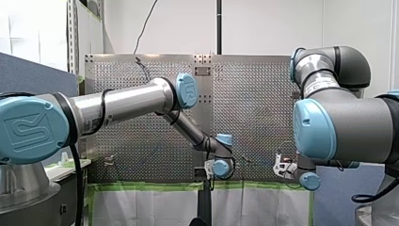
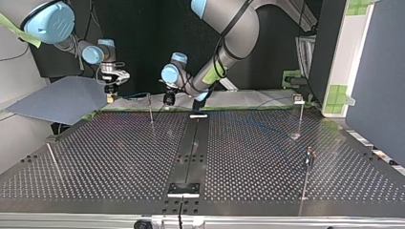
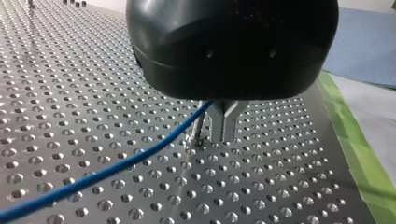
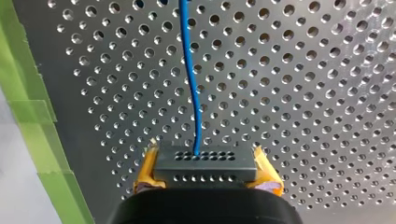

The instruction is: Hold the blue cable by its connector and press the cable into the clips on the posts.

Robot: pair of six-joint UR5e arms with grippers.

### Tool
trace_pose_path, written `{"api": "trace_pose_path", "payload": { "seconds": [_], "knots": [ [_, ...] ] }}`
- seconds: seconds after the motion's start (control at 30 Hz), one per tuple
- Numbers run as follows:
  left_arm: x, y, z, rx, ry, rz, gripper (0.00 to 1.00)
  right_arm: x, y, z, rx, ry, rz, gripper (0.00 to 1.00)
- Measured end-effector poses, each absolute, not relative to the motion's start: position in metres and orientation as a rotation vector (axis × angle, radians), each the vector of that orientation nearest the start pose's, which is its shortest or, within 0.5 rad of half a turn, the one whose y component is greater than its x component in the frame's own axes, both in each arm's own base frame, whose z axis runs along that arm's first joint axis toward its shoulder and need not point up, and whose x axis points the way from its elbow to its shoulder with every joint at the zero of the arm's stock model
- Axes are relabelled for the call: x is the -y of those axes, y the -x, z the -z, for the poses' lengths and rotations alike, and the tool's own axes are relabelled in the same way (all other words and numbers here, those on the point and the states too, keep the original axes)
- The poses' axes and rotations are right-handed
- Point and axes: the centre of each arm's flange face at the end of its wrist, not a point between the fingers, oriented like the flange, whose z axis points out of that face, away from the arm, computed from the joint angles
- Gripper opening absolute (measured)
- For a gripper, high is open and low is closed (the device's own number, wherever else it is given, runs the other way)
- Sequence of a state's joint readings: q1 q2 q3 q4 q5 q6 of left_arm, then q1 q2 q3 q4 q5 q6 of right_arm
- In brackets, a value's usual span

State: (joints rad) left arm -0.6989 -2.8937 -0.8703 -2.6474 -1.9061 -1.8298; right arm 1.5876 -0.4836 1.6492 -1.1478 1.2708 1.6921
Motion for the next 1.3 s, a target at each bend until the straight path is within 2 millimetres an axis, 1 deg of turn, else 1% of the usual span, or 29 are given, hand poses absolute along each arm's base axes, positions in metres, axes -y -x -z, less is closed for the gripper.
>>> {"api": "trace_pose_path", "payload": {
  "seconds": [0.23, 0.47, 0.6, 0.77, 0.93, 0.97, 1.0, 1.03, 1.1, 1.13, 1.17, 1.23, 1.27, 1.3],
  "knots": [
    [0.604, -0.558, 0.067, -1.697, -0.13, 0.445, 0.0, 0.629, -0.173, 0.098, 1.158, -1.401, -1.521, 0.0],
    [0.601, -0.569, 0.059, -1.692, -0.117, 0.441, 0.0, 0.639, -0.171, 0.094, 1.157, -1.38, -1.522, 0.0],
    [0.595, -0.583, 0.052, -1.69, -0.102, 0.431, 0.0, 0.643, -0.17, 0.096, 1.169, -1.362, -1.519, 0.0],
    [0.587, -0.595, 0.047, -1.688, -0.089, 0.418, 0.0, 0.646, -0.168, 0.106, 1.193, -1.368, -1.505, 0.0],
    [0.578, -0.597, 0.052, -1.711, -0.103, 0.385, 0.0, 0.652, -0.167, 0.108, 1.212, -1.38, -1.486, 0.0],
    [0.577, -0.596, 0.054, -1.716, -0.11, 0.378, 0.04, 0.653, -0.166, 0.108, 1.216, -1.382, -1.48, 0.0],
    [0.576, -0.595, 0.055, -1.719, -0.116, 0.372, 0.2, 0.654, -0.166, 0.108, 1.22, -1.383, -1.476, 0.0],
    [0.576, -0.594, 0.056, -1.722, -0.123, 0.367, 0.2, 0.655, -0.166, 0.107, 1.223, -1.384, -1.472, 0.0],
    [0.576, -0.591, 0.059, -1.726, -0.141, 0.354, 0.42, 0.657, -0.165, 0.107, 1.227, -1.383, -1.468, 0.0],
    [0.577, -0.589, 0.059, -1.726, -0.149, 0.349, 0.42, 0.658, -0.165, 0.106, 1.227, -1.382, -1.467, 0.0],
    [0.578, -0.588, 0.059, -1.725, -0.161, 0.342, 0.47, 0.659, -0.165, 0.106, 1.227, -1.381, -1.467, 0.0],
    [0.58, -0.586, 0.058, -1.722, -0.178, 0.339, 0.47, 0.66, -0.165, 0.105, 1.227, -1.38, -1.467, 0.0],
    [0.582, -0.586, 0.056, -1.719, -0.186, 0.343, 0.5, 0.661, -0.165, 0.105, 1.227, -1.379, -1.467, 0.0],
    [0.583, -0.585, 0.055, -1.718, -0.19, 0.35, 0.57, 0.661, -0.165, 0.105, 1.227, -1.379, -1.467, 0.0]
  ]
}}
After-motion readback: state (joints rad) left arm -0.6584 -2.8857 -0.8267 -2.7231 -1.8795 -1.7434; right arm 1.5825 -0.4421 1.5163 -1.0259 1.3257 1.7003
